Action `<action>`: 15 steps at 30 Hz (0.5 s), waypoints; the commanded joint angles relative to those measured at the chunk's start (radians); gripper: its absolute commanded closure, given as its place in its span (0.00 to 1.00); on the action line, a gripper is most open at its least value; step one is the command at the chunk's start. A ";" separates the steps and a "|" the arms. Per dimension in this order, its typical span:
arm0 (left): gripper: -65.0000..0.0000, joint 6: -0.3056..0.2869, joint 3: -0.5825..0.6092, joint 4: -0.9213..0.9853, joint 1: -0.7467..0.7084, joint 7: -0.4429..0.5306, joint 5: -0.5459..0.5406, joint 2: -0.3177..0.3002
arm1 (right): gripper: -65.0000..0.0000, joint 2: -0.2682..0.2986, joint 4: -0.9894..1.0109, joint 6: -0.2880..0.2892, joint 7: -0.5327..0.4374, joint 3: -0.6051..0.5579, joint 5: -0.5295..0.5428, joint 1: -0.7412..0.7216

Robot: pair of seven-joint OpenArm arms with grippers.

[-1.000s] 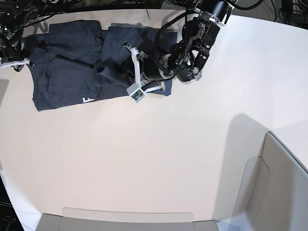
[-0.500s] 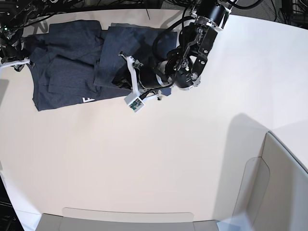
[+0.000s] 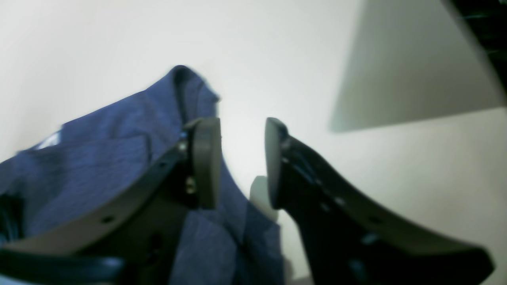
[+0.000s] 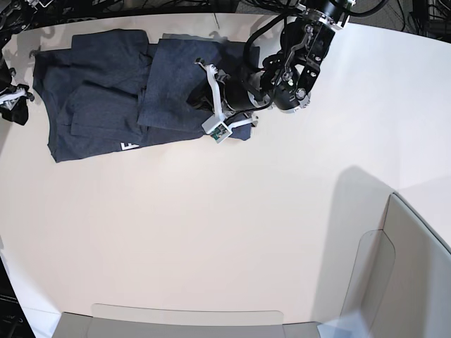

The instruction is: Layout the t-shirt on the table in an organized manner, then fold the t-shirt properly

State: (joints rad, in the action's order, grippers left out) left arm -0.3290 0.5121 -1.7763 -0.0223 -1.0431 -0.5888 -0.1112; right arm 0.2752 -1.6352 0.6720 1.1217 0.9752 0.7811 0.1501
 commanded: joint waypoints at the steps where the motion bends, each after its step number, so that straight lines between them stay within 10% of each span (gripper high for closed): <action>1: 1.00 -0.005 0.000 -0.018 0.003 0.016 -0.016 0.000 | 0.61 0.037 0.033 0.026 0.025 0.008 0.061 -0.007; 7: 1.00 -0.005 0.000 -0.018 0.002 0.017 -0.016 -0.025 | 0.50 0.112 0.326 0.026 0.125 0.003 0.295 -0.014; 15: 1.00 -0.005 0.000 -0.018 0.000 0.017 -0.016 -0.025 | 0.50 0.123 0.544 0.026 0.274 0.003 0.324 -0.105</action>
State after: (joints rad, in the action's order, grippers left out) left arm -0.3290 0.5140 -1.7763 -0.0322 -1.0447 -0.5888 -0.1413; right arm 0.3859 -1.0882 0.6815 1.3304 0.9768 1.1408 0.0383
